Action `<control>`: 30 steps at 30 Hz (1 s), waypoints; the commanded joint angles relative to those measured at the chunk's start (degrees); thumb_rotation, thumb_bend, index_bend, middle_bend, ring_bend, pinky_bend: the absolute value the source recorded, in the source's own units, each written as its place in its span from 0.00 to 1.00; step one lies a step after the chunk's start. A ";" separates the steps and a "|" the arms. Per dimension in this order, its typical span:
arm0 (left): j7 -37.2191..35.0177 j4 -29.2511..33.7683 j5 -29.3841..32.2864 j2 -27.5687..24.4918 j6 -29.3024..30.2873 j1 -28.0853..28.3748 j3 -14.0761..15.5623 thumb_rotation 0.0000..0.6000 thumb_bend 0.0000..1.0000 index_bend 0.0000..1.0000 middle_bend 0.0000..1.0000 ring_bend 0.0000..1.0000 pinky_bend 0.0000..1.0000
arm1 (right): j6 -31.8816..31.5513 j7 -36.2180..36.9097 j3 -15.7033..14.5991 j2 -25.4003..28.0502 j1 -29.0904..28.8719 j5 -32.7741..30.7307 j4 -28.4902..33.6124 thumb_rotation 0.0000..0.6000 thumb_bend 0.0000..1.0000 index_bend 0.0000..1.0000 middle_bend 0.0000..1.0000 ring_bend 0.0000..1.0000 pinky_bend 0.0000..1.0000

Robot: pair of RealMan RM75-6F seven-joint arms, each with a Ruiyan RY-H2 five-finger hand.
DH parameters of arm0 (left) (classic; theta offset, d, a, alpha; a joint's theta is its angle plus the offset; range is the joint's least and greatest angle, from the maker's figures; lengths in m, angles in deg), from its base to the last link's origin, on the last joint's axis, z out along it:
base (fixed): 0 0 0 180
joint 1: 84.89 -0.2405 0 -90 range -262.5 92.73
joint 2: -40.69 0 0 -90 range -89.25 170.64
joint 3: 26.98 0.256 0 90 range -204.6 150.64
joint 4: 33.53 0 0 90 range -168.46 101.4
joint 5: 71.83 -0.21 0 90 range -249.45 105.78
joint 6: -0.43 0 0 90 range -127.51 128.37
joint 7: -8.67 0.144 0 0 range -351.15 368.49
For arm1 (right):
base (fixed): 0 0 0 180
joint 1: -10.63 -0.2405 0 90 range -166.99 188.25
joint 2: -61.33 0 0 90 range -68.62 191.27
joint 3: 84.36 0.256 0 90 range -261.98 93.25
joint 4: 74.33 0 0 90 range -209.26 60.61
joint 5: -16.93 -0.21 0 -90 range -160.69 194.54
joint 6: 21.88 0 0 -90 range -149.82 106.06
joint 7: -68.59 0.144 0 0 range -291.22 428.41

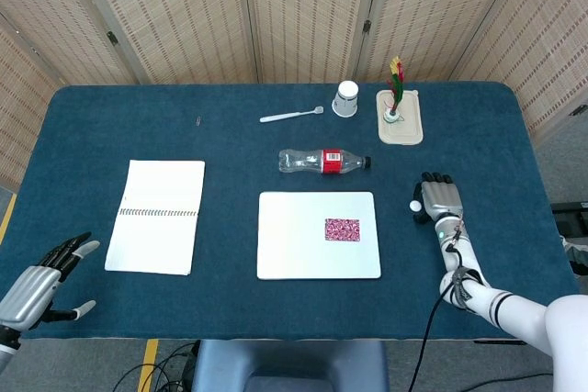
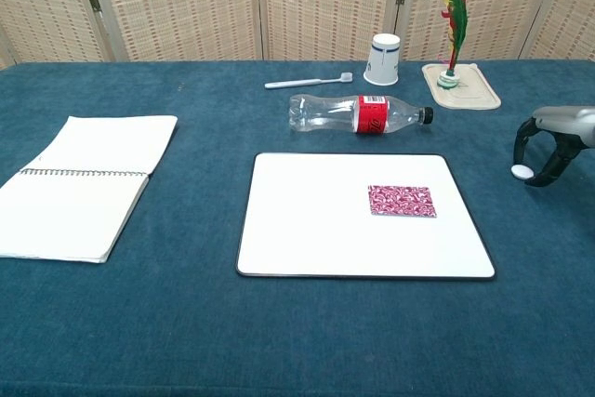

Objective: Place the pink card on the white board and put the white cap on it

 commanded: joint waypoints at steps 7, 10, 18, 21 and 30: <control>-0.07 -0.22 0.42 0.16 -0.69 0.30 -0.11 1.00 0.25 0.10 0.02 0.00 0.15 | 0.43 -0.18 0.33 -0.68 -0.21 0.01 -1.32 1.00 0.23 0.47 0.10 0.00 0.00; -0.10 -0.28 0.60 0.18 -0.81 0.34 -0.18 1.00 0.26 0.10 0.02 0.00 0.15 | 0.30 -0.25 0.48 -0.56 -0.19 -0.05 -1.16 1.00 0.25 0.49 0.11 0.00 0.00; -0.10 -0.14 0.39 0.16 -0.44 0.22 -0.13 1.00 0.25 0.10 0.02 0.00 0.15 | -1.97 0.39 1.38 1.61 0.25 1.61 3.72 1.00 0.25 0.49 0.11 0.00 0.00; -0.02 -0.02 0.12 0.17 -0.29 0.22 -0.05 1.00 0.25 0.10 0.02 0.00 0.15 | -3.23 0.64 1.69 3.37 0.46 2.82 8.04 1.00 0.25 0.49 0.11 0.00 0.00; -1.41 -0.36 1.39 -0.15 -1.07 0.31 -0.27 1.00 0.25 0.10 0.02 0.00 0.15 | -5.86 -0.31 2.40 4.55 -0.87 3.89 18.21 1.00 0.25 0.49 0.11 0.00 0.00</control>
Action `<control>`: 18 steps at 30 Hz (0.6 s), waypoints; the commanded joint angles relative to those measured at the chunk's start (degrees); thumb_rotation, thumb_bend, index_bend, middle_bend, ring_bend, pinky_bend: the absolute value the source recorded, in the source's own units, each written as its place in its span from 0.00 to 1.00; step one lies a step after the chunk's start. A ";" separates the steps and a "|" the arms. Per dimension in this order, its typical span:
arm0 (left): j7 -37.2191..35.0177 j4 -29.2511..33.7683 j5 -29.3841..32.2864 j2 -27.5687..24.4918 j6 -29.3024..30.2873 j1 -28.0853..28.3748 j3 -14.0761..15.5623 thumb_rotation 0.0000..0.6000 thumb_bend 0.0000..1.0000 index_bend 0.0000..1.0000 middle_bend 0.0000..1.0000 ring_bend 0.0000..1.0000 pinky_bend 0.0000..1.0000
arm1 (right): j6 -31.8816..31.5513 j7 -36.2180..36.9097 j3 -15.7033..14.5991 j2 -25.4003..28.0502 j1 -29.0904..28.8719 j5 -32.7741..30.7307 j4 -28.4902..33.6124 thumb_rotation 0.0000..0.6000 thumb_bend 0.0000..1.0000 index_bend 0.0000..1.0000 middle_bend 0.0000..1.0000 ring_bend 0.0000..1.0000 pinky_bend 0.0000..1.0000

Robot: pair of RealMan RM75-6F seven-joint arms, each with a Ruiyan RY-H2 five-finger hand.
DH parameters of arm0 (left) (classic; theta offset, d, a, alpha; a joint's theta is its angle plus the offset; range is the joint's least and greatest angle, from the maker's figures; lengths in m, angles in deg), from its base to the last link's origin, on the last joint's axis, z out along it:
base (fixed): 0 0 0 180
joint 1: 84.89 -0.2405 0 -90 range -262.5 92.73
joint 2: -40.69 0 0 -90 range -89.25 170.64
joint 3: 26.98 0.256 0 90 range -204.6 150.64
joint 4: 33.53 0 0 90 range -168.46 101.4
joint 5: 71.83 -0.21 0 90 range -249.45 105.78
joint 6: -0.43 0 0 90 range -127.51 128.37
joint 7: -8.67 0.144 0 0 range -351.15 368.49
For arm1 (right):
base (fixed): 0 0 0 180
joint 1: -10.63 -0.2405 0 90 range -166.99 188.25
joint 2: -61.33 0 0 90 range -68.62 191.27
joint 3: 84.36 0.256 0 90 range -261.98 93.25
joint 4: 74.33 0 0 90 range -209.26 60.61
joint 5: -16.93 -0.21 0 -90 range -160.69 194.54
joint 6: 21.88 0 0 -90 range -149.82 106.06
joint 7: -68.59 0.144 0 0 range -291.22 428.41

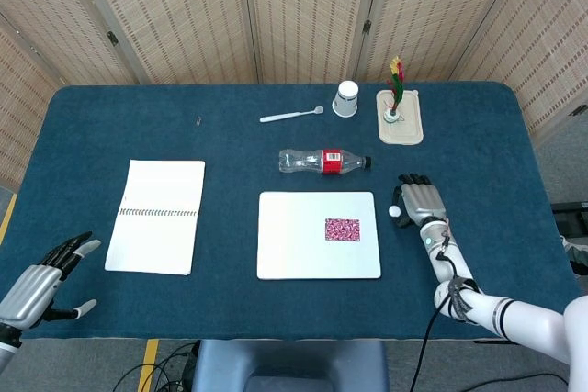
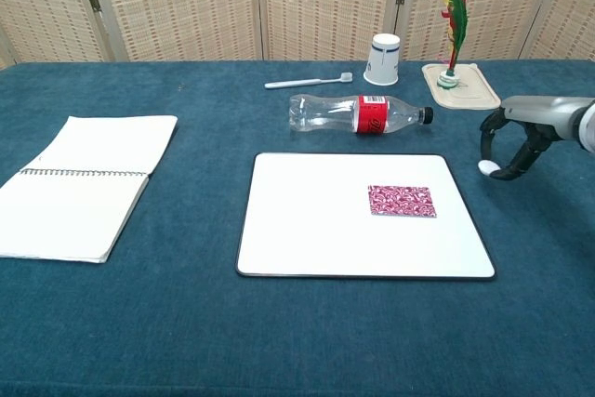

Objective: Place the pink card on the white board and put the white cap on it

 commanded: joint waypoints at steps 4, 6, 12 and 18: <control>-1.18 -0.39 1.22 -0.30 -0.51 0.00 -0.39 1.00 0.25 0.10 0.02 0.00 0.15 | -1.32 -2.22 -0.23 -1.61 -2.27 0.69 4.18 1.00 0.25 0.49 0.11 0.00 0.00; -1.54 -0.55 1.21 -0.39 -0.37 -0.04 -0.43 1.00 0.25 0.10 0.02 0.00 0.15 | -1.68 -3.48 -0.53 -2.79 -3.25 0.51 4.48 1.00 0.25 0.49 0.11 0.00 0.00; -3.56 -1.25 0.68 -0.79 0.52 -0.29 -0.29 1.00 0.25 0.10 0.02 0.00 0.15 | -3.23 -6.53 -0.76 -6.26 -5.77 -0.86 3.97 1.00 0.25 0.49 0.11 0.00 0.00; -5.10 -2.09 0.12 -1.03 1.41 -0.59 -0.10 1.00 0.25 0.10 0.02 0.00 0.15 | -4.51 -8.62 -1.15 -8.06 -7.01 -2.33 3.55 1.00 0.24 0.49 0.11 0.00 0.00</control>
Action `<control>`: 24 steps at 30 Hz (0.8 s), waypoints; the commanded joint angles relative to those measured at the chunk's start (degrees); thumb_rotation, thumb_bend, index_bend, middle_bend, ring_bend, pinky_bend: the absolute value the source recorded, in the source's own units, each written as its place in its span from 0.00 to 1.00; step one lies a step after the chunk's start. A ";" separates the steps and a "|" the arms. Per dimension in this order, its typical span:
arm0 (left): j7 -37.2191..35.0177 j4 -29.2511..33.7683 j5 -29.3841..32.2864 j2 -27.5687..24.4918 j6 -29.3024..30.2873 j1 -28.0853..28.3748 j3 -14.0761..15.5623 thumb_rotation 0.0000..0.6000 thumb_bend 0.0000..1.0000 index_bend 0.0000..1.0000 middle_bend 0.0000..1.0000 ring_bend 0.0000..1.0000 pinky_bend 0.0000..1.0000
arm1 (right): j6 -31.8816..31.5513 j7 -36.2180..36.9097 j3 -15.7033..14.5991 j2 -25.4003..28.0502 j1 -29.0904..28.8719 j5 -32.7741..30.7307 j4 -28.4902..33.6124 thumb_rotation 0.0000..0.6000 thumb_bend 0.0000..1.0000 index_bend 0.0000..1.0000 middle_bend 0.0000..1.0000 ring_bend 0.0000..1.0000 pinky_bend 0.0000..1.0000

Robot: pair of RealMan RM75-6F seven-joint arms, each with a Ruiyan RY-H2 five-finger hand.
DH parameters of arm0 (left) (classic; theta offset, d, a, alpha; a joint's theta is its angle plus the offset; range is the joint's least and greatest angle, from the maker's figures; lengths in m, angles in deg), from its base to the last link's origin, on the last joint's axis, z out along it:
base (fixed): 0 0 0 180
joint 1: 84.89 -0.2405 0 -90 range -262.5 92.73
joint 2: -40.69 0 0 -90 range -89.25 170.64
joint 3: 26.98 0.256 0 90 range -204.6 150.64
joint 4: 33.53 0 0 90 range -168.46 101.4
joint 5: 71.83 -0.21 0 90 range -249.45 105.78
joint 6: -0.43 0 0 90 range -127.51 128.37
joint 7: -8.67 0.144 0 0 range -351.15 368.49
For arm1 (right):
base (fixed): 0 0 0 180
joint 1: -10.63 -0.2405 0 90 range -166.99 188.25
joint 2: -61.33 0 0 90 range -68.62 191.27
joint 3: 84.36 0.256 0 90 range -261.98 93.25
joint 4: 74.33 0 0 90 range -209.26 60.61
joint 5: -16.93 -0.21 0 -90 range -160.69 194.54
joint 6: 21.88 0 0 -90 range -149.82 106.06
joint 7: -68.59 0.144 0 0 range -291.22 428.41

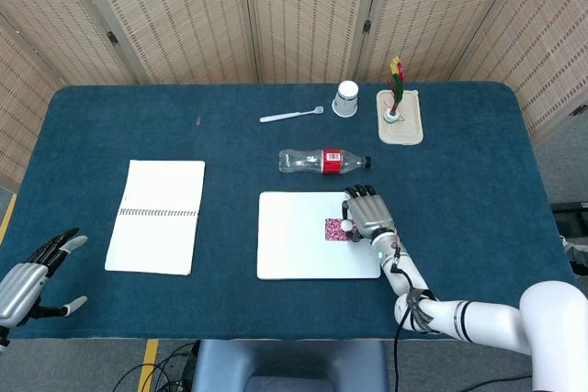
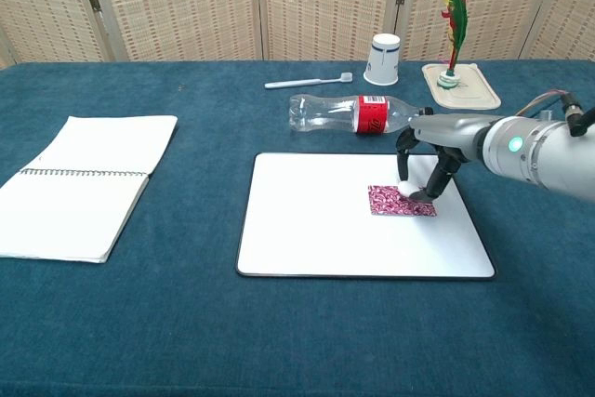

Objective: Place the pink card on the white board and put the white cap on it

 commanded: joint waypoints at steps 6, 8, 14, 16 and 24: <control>-1.30 -0.68 -0.42 -0.20 0.82 -0.34 0.16 1.00 0.25 0.10 0.02 0.00 0.15 | 0.16 -1.43 -0.50 -1.01 -1.02 -2.35 -0.31 1.00 0.20 0.35 0.09 0.00 0.00; -1.44 -0.74 -0.56 -0.22 0.86 -0.34 0.23 1.00 0.25 0.10 0.02 0.00 0.15 | 0.61 -1.22 -0.48 -0.62 -1.08 -2.69 0.15 1.00 0.18 0.24 0.07 0.00 0.00; -1.13 -0.95 -0.53 -0.14 1.12 -0.49 0.15 1.00 0.25 0.10 0.02 0.00 0.15 | -1.62 0.52 -0.40 2.10 0.16 -1.00 3.61 1.00 0.18 0.13 0.05 0.00 0.00; -0.95 -1.02 -0.19 -0.09 1.12 -0.59 0.01 1.00 0.25 0.10 0.02 0.00 0.15 | -3.90 2.69 -0.49 4.13 2.05 1.72 6.25 1.00 0.17 0.12 0.05 0.00 0.00; 4.32 0.58 0.69 0.53 0.51 -0.88 -0.40 1.00 0.25 0.10 0.02 0.00 0.15 | -18.79 17.08 -7.12 12.31 15.85 25.25 13.56 1.00 0.17 0.08 0.05 0.00 0.00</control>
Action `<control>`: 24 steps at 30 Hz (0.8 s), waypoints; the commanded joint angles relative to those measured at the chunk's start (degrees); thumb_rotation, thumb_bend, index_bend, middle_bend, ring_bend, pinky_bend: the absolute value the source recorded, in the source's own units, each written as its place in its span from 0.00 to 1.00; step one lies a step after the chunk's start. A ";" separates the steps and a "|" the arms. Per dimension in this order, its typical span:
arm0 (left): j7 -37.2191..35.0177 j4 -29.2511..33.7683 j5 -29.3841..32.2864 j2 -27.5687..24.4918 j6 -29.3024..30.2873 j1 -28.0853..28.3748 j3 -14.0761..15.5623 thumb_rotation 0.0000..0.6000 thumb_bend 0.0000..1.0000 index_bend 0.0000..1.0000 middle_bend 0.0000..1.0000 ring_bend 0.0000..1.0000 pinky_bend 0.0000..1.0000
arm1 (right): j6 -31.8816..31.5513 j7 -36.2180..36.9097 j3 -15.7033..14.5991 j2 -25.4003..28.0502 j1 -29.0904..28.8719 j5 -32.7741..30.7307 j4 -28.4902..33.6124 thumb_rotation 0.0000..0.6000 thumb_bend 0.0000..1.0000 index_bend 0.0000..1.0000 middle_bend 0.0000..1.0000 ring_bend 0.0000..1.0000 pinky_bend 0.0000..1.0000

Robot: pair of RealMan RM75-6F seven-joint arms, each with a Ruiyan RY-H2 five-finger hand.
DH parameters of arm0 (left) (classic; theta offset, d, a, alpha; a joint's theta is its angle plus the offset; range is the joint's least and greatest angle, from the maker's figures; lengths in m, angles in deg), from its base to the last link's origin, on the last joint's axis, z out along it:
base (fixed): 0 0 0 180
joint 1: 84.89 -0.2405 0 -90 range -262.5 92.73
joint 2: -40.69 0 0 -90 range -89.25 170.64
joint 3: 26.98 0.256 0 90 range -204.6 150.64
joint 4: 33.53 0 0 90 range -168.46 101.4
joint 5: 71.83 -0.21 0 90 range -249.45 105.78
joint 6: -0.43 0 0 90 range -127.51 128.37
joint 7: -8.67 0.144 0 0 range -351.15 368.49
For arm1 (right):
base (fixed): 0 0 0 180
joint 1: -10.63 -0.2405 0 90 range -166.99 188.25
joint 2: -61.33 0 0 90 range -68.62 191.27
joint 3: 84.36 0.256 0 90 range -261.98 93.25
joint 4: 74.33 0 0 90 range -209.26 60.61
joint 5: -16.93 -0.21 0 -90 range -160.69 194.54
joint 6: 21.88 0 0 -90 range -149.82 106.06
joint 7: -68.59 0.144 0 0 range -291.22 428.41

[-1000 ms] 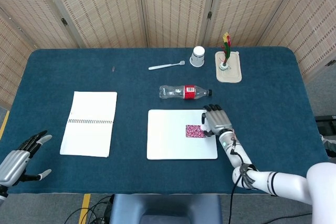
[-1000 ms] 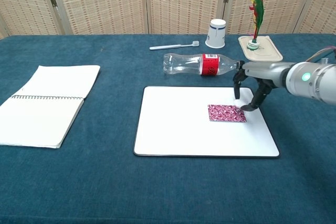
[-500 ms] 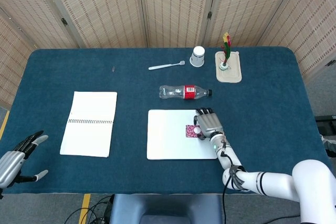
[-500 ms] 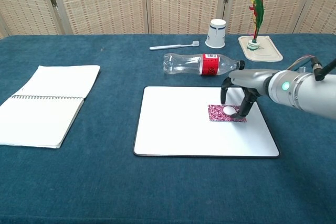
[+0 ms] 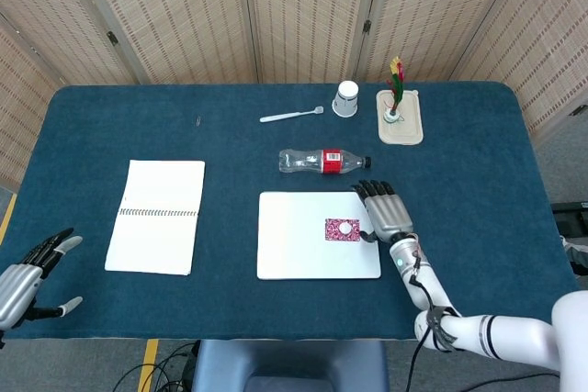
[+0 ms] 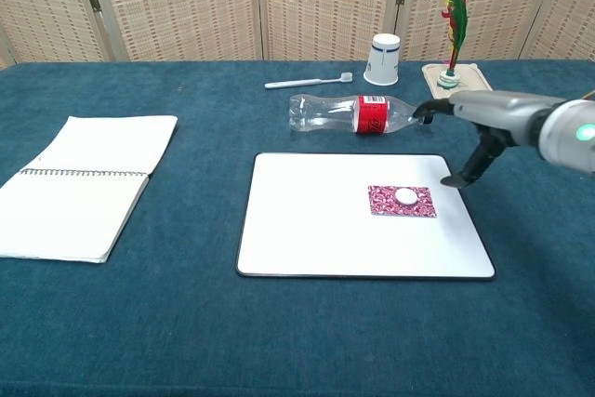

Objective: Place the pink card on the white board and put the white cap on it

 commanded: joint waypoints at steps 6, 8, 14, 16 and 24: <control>9.64 3.41 2.46 1.37 -2.74 0.04 -0.79 1.00 0.25 0.10 0.02 0.00 0.15 | -14.70 19.23 -11.18 11.77 17.51 25.13 3.93 1.00 0.16 0.08 0.05 0.00 0.00; 11.56 4.52 3.32 1.49 -2.87 -0.09 -1.23 1.00 0.25 0.10 0.02 0.00 0.15 | -16.72 22.63 -12.75 13.33 20.15 28.70 2.97 1.00 0.16 0.08 0.05 0.00 0.00; 13.80 5.65 2.78 2.35 -0.23 -0.97 -2.00 1.00 0.25 0.10 0.02 0.00 0.15 | -21.61 33.42 -15.85 15.15 26.24 38.33 -2.09 1.00 0.16 0.08 0.05 0.00 0.00; 14.87 5.97 2.70 2.58 0.45 -1.35 -2.10 1.00 0.25 0.10 0.02 0.00 0.15 | -24.23 33.86 -15.75 14.62 28.23 40.17 -4.26 1.00 0.16 0.08 0.05 0.00 0.00; 20.38 7.59 4.36 3.27 1.68 -2.92 -2.68 1.00 0.25 0.10 0.02 0.00 0.15 | -28.28 28.23 -13.65 13.18 31.96 42.83 -6.97 1.00 0.16 0.08 0.05 0.00 0.00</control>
